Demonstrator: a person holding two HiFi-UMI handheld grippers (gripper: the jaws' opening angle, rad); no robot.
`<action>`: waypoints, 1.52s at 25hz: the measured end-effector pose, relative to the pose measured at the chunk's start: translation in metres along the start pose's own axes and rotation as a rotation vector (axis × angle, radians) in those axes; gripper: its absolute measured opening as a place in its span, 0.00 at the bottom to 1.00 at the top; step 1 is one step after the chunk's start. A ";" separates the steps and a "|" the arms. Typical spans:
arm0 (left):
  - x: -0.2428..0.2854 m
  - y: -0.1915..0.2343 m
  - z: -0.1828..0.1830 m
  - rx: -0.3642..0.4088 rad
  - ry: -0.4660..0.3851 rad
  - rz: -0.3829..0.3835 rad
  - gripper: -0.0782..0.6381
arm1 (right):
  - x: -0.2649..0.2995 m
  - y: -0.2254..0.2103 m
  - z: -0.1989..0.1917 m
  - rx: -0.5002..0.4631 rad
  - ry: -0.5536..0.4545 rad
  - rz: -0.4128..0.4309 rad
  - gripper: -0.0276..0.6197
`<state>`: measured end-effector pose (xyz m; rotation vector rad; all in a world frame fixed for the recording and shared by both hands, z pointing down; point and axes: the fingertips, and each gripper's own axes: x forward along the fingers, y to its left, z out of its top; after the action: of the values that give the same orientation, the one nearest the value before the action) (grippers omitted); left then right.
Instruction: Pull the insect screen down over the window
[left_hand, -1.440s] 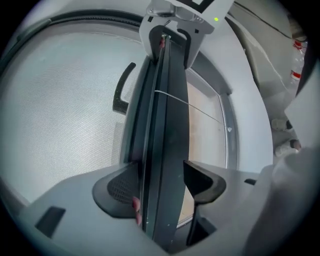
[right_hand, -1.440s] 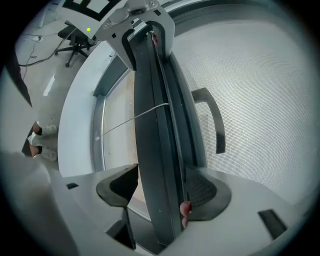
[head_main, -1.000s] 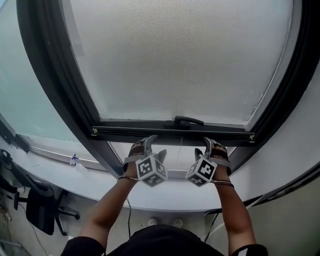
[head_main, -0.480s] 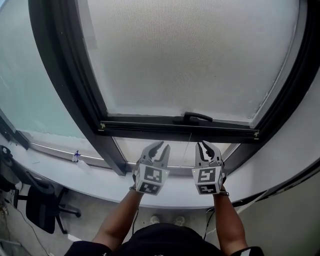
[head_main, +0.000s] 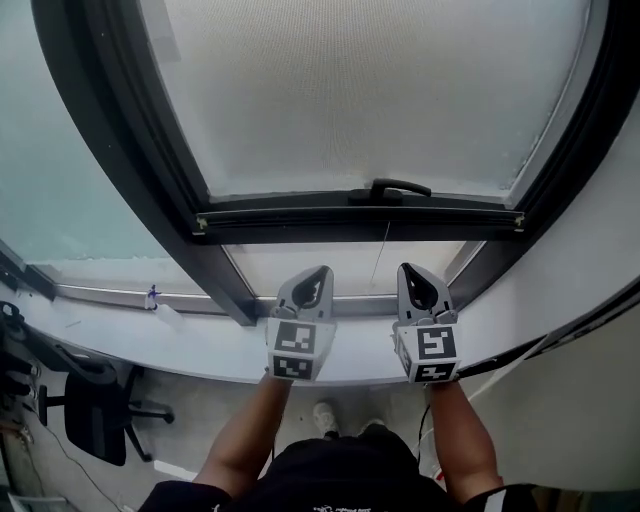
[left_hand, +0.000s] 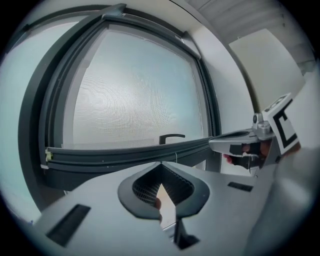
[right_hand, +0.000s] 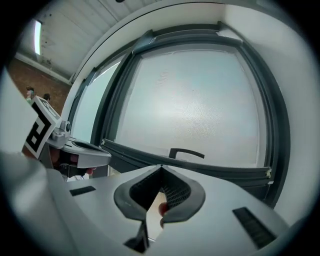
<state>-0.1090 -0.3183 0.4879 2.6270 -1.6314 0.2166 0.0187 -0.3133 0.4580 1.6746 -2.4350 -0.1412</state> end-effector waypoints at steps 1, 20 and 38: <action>-0.004 -0.001 -0.001 -0.011 -0.005 0.003 0.11 | -0.005 0.002 -0.001 0.023 -0.012 -0.002 0.05; -0.128 -0.096 -0.021 -0.075 -0.057 0.102 0.11 | -0.158 0.012 -0.037 0.139 -0.049 -0.011 0.05; -0.254 -0.158 -0.037 -0.078 -0.017 0.179 0.11 | -0.283 0.053 -0.050 0.181 -0.064 0.034 0.05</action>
<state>-0.0822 -0.0185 0.4948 2.4346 -1.8414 0.1340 0.0785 -0.0291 0.4889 1.7242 -2.5916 0.0319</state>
